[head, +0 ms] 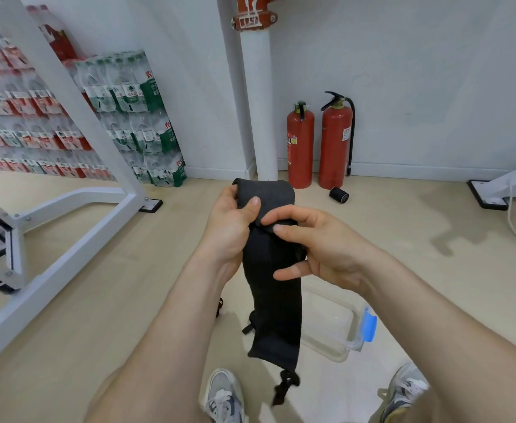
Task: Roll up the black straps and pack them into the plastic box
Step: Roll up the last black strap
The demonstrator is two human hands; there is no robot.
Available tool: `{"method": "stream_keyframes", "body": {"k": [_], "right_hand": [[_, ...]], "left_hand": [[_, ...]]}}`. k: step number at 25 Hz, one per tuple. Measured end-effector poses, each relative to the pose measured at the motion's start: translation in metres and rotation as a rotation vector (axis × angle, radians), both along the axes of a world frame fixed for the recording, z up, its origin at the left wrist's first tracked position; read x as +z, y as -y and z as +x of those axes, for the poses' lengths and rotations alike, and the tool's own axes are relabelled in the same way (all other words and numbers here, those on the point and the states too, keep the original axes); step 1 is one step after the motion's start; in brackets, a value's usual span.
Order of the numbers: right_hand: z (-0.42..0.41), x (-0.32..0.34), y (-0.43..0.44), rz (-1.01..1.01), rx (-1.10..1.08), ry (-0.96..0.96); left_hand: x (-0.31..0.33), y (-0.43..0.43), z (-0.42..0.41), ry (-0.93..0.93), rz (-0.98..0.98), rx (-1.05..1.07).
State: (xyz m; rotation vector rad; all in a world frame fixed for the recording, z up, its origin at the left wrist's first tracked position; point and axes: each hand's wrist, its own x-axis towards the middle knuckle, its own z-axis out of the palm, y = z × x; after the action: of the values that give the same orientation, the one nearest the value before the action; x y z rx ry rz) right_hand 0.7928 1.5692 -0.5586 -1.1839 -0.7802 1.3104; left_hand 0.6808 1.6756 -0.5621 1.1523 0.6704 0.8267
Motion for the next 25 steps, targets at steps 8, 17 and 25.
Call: {"method": "stream_keyframes", "body": {"k": [8,17,25], "right_hand": [[-0.002,0.002,-0.009,0.112,-0.243,-0.140],[0.062,0.004,-0.010,0.166,-0.876,-0.217],[0.043,0.005,-0.004,0.012,-0.287,0.514]], "left_hand": [[-0.012,0.010,0.001,-0.064,-0.076,-0.205],[-0.059,0.017,-0.033,-0.847,0.142,-0.618],[-0.003,0.019,-0.042,-0.275,0.201,-0.320]]}}
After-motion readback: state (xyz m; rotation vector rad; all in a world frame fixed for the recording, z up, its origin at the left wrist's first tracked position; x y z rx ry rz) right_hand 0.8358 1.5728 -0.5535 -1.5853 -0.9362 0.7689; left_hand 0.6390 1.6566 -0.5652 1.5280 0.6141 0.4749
